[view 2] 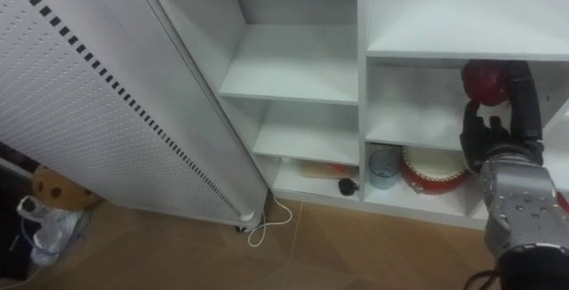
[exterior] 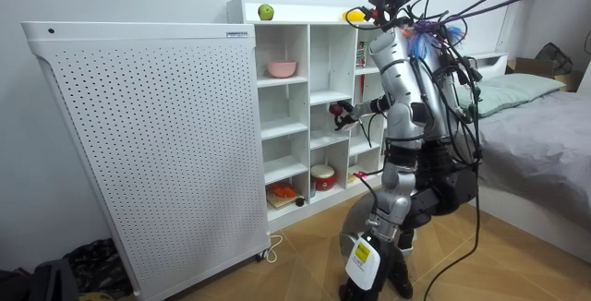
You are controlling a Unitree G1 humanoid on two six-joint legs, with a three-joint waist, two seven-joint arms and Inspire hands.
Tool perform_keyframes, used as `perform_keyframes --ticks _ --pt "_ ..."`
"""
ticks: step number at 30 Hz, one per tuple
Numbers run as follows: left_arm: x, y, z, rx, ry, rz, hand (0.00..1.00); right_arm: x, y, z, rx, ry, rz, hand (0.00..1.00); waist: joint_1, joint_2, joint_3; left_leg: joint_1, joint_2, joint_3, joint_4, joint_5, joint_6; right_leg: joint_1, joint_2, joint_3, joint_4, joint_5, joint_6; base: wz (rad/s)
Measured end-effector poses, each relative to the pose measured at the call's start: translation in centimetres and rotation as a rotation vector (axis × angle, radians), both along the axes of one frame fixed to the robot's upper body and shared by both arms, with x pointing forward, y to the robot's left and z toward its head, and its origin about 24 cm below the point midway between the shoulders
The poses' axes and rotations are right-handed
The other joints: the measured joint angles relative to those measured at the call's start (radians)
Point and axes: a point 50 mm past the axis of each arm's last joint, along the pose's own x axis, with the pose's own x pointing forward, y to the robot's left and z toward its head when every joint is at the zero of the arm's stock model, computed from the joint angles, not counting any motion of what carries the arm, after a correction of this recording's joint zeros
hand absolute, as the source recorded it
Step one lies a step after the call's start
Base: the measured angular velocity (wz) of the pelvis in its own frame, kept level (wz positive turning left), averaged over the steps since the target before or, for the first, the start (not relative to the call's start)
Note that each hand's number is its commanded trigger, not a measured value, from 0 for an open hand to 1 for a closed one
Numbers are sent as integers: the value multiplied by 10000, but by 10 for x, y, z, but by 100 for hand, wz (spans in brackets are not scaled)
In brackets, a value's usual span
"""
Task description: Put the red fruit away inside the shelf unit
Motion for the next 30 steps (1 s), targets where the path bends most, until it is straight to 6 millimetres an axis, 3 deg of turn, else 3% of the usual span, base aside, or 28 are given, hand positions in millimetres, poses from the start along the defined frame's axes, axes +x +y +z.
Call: perform_keyframes --ticks 11,21,28,30 --pt "-11 6 1 307 78 -23 0 -4 -3 13 597 1053 -638 0 -46 -29 -33 149 20 -28 114 -7 16 296 49 -151 -6 -27 30 2" --pt "-10 6 2 296 -43 -165 0 -9 -10 18 803 1527 -973 0 -10 -10 -49 212 -1 -61 150 -23 84 375 32 -69 -2 -37 181 1" --pt "-10 6 2 271 -40 -247 0 -10 -11 16 817 1611 -1024 0 -21 -1 -50 318 17 -70 114 -23 85 502 51 -107 -60 -62 229 0" --pt "-11 7 2 300 53 -296 0 -12 -14 4 1081 1902 -1041 0 -9 25 -42 817 29 -77 -97 -26 82 1037 76 -191 -278 -59 211 4"
